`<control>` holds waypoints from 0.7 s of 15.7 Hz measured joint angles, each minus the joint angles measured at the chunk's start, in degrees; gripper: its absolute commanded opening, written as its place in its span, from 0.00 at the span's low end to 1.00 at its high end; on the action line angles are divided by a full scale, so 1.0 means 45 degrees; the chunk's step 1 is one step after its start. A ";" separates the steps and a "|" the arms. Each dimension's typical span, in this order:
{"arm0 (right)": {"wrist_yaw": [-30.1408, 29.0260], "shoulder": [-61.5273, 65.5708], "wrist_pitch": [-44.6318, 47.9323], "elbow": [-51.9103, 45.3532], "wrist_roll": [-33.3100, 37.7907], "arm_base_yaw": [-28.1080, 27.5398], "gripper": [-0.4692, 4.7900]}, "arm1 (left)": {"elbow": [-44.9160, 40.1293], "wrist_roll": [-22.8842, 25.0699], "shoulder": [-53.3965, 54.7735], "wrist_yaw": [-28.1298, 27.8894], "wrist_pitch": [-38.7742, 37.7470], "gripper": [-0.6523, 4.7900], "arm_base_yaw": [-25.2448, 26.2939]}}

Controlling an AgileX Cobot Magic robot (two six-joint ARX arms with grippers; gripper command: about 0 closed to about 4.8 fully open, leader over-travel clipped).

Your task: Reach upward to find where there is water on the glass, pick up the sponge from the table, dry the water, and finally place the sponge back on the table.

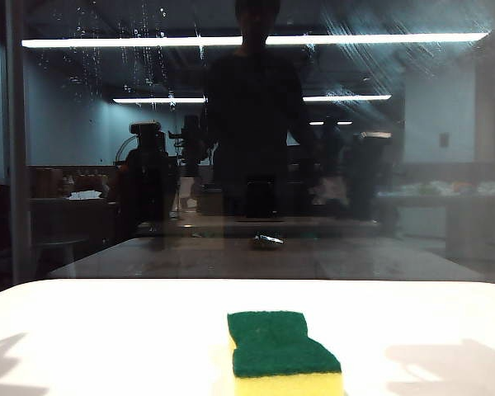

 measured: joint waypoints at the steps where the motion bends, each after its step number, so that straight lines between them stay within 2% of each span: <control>1: -0.0005 0.0000 -0.0005 0.0000 0.0000 0.0000 0.08 | 0.0000 0.0000 0.0005 0.0000 0.0044 0.11 0.0000; 11: 0.0000 0.0000 0.0000 0.0000 -0.0005 0.0000 0.08 | 0.0000 0.0000 0.0005 0.0000 0.0146 0.11 0.0000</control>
